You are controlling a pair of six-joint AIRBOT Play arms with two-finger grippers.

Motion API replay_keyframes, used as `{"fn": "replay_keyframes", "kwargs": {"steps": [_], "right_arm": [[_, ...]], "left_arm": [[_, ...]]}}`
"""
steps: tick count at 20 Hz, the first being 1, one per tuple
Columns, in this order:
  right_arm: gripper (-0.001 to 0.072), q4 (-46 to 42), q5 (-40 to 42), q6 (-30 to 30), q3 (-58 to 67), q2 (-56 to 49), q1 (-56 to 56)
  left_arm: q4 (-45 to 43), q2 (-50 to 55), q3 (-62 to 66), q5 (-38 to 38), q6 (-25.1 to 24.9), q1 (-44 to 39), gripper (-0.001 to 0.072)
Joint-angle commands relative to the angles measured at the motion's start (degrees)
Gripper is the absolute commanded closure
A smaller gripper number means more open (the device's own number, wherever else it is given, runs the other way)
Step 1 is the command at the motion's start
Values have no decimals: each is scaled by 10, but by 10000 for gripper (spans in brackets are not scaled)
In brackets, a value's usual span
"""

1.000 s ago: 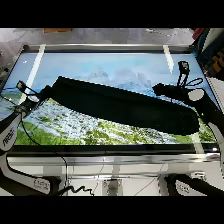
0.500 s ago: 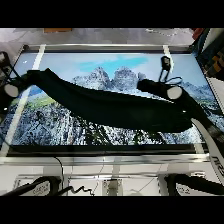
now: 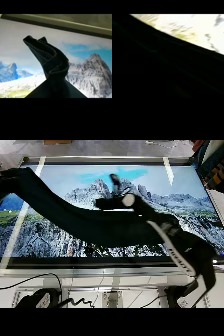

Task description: Fold the clothes and pants, and hang the long-sleeved shirts on hangers.

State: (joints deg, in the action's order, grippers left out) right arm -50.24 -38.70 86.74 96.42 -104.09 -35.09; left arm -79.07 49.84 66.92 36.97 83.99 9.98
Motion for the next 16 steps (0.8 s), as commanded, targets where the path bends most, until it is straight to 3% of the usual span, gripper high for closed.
{"fn": "replay_keyframes", "kwargs": {"steps": [1,4,7,12,16], "right_arm": [[677,11,10,37,81,-64,-91],[677,18,44,48,84,-72,-150],[676,15,21,46,84,-72,-183],[676,9,-49,33,84,-72,-163],[675,-38,-156,-3,84,-67,-88]], "left_arm": [[2,-16,0,61,0,-3,693],[35,0,0,61,0,-8,693],[63,23,-1,61,0,-28,693],[63,58,-1,59,0,-84,693],[63,70,-1,60,0,-112,693]]}}
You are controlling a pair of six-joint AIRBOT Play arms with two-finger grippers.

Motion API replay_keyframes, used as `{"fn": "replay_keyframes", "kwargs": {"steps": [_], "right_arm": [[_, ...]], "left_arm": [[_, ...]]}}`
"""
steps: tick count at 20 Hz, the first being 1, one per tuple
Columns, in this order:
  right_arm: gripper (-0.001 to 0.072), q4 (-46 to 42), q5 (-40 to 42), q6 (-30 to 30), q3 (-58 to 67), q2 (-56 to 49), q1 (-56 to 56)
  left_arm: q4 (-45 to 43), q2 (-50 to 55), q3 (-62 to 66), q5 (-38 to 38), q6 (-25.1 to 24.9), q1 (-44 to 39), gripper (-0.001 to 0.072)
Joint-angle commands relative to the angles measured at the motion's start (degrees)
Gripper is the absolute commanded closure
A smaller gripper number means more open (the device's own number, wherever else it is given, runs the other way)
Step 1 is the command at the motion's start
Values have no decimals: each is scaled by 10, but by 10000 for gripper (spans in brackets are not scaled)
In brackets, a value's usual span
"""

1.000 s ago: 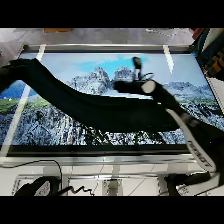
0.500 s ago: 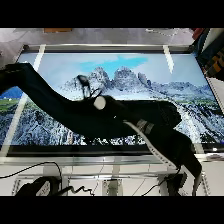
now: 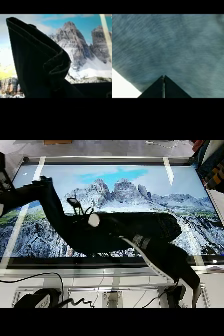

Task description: Fold the clothes and pants, and hang the long-sleeved shirts on hangers.

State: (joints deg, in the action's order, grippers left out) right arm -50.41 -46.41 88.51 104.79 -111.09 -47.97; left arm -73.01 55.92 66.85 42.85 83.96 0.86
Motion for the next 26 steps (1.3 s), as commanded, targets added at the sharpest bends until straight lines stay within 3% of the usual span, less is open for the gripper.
{"fn": "replay_keyframes", "kwargs": {"steps": [1,6,12,13,15,16,20,23,26], "right_arm": [[675,-69,-107,-21,1,6,72],[675,-116,-210,-20,1,21,264],[675,-111,-358,-20,1,45,460],[675,-111,-376,-20,1,47,480],[674,-111,-400,-20,1,52,513],[674,-111,-403,-20,1,56,525],[674,-112,-404,-42,1,71,548],[674,-113,-408,-58,1,78,551],[674,-113,-411,-58,1,78,551]], "left_arm": [[7,9,0,1,0,-30,693],[110,37,-2,1,0,-106,693],[209,157,-3,-4,0,-280,692],[209,178,-3,0,0,-309,617],[212,206,-3,28,0,-356,91],[212,209,-3,36,-5,-371,58],[191,172,-2,50,-62,-355,59],[88,118,-2,69,-52,-274,67],[12,80,-2,147,-43,-145,68]]}}
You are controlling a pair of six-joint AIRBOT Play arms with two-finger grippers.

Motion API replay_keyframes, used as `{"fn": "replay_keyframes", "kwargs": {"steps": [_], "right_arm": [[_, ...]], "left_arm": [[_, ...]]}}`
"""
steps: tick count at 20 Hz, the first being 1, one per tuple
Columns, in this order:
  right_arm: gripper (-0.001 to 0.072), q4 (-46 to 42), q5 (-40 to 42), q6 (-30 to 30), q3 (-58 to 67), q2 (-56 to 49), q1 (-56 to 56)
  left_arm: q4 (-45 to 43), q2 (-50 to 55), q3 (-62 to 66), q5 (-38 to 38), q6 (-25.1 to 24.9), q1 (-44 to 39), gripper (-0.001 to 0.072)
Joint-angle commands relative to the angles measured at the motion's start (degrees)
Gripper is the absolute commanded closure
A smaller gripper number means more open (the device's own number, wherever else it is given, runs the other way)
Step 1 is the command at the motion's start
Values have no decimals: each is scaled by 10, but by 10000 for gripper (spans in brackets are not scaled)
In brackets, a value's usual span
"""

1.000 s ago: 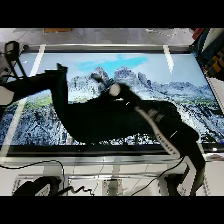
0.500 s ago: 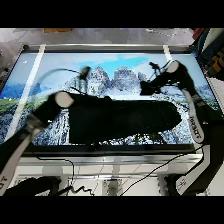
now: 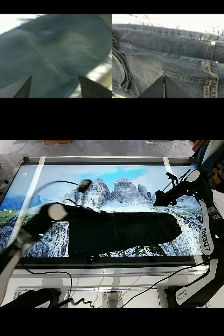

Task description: Fold the clothes and pants, and hang the long-sleeved shirts on hangers.

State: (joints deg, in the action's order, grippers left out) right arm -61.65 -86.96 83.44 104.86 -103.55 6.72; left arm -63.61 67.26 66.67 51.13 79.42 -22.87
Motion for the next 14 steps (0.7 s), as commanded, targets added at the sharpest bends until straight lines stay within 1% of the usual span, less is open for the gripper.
{"fn": "replay_keyframes", "kwargs": {"steps": [1,2,4,6,7,8,9,10,12,14], "right_arm": [[674,0,-5,-7,0,3,4],[674,2,-5,-7,0,3,4],[674,6,-6,-7,0,3,3],[674,5,-7,-7,0,3,0],[674,5,-6,-7,0,3,-4],[674,5,-6,-7,0,3,-9],[674,4,-5,-8,0,3,-13],[674,4,-5,-13,0,3,-17],[674,3,-3,-24,0,3,-26],[674,4,-2,-24,0,3,-30]], "left_arm": [[-91,-34,-1,97,2,136,79],[-93,-31,-6,125,-13,180,143],[-92,-21,-32,155,-62,247,150],[-75,-3,-73,162,-107,293,156],[-42,7,-98,160,-150,310,245],[-2,17,-122,159,-203,323,269],[37,28,-146,152,-242,334,269],[64,37,-165,134,-250,342,268],[103,59,-196,81,-248,349,264],[129,89,-209,61,-248,349,248]]}}
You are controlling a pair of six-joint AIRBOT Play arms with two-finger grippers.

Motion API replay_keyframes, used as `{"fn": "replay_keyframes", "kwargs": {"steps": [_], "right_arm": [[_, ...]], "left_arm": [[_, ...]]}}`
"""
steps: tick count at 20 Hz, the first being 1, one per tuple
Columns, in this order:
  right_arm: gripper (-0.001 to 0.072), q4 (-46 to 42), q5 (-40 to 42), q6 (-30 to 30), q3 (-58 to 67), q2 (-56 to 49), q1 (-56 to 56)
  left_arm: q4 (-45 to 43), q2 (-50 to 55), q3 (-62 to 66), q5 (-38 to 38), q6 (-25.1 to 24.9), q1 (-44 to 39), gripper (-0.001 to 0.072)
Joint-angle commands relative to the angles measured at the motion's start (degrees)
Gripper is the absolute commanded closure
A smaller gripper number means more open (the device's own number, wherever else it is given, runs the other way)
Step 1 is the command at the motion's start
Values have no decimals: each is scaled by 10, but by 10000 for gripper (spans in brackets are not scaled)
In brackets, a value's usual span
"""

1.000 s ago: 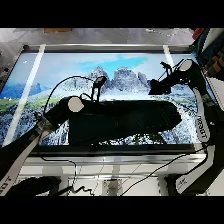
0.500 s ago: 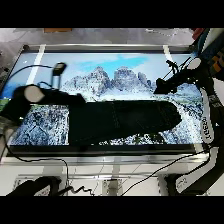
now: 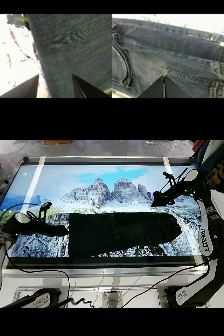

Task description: Fold the clothes and pants, and hang the long-sleeved shirts on hangers.

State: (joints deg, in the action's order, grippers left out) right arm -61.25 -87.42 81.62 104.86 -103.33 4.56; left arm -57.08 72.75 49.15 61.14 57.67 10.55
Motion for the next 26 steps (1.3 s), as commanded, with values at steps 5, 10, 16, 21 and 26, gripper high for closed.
{"fn": "replay_keyframes", "kwargs": {"steps": [5,10,16,21,26], "right_arm": [[674,0,2,-6,0,0,-20],[674,0,0,-53,0,0,-62],[674,-1,34,-78,-13,-3,-171],[675,-1,148,-75,-75,-17,-289],[675,4,313,-39,-102,-61,-437]], "left_arm": [[116,132,-34,-39,-43,13,217],[258,159,-33,-35,-114,-2,569],[288,105,0,44,-119,-1,695],[229,-20,75,121,-37,39,695],[178,-147,121,135,-4,73,695]]}}
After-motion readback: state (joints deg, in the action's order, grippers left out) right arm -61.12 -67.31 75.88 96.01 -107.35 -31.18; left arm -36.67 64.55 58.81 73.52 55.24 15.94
